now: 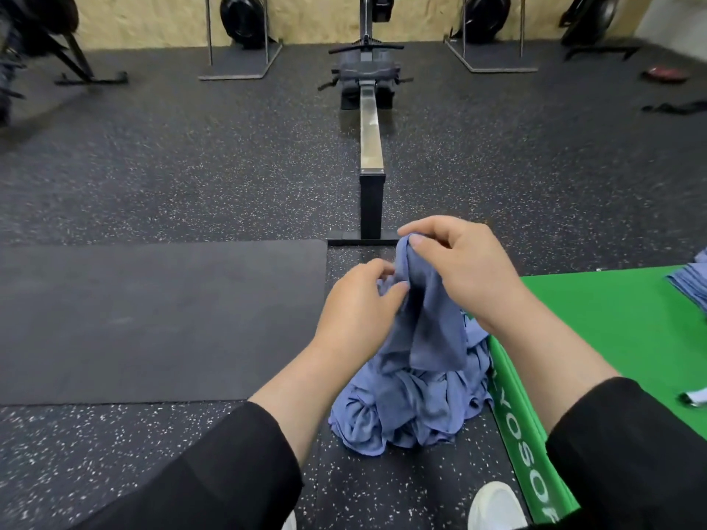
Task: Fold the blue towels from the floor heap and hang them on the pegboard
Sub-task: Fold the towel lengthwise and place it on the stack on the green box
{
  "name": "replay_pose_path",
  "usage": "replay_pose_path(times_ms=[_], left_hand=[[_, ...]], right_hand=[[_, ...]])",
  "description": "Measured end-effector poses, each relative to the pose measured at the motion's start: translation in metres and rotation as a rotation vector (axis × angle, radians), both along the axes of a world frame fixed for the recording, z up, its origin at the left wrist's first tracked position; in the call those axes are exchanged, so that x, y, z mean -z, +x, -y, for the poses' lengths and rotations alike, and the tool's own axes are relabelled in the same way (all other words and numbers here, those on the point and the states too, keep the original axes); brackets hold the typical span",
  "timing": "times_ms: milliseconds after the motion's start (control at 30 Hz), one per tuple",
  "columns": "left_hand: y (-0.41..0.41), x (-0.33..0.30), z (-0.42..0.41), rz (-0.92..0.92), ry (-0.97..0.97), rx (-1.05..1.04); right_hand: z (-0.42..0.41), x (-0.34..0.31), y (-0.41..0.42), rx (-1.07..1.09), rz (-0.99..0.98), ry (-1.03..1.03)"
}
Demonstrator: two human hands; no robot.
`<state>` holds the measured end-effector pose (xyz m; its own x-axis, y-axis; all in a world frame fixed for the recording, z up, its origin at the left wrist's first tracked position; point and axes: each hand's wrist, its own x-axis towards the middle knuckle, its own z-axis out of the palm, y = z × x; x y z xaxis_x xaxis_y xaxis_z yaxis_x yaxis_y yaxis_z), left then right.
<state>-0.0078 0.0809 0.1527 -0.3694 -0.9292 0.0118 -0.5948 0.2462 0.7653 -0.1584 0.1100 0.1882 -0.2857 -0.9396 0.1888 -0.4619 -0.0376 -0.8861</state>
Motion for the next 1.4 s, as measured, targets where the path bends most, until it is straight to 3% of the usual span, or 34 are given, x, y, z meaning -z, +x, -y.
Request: replay_pose_path(times_ms=[133, 300, 433, 700, 900, 1067, 1233, 1400], left_hand=[[0.002, -0.001, 0.01, 0.065, 0.033, -0.003], [-0.003, -0.011, 0.017, -0.067, 0.101, 0.004], [-0.01, -0.011, 0.01, 0.065, 0.102, 0.134], [-0.012, -0.004, 0.019, 0.096, 0.034, -0.014], [0.008, -0.016, 0.034, -0.197, 0.019, -0.131], [0.004, -0.02, 0.029, -0.295, 0.118, 0.003], [0.0, -0.02, 0.029, -0.4, 0.133, -0.037], [0.009, -0.012, 0.035, -0.43, 0.278, 0.095]], right_hand=[[0.008, 0.003, -0.008, 0.045, 0.061, -0.006], [0.017, 0.011, -0.019, 0.071, 0.045, 0.004], [0.022, 0.015, -0.02, 0.049, 0.065, 0.018], [0.02, 0.015, -0.018, -0.014, 0.068, 0.049], [0.017, 0.02, -0.037, 0.082, -0.138, 0.128], [0.012, 0.017, -0.022, -0.25, -0.184, 0.196], [0.015, 0.019, -0.013, -0.277, -0.243, 0.11], [0.016, 0.013, -0.017, -0.155, -0.076, 0.039]])
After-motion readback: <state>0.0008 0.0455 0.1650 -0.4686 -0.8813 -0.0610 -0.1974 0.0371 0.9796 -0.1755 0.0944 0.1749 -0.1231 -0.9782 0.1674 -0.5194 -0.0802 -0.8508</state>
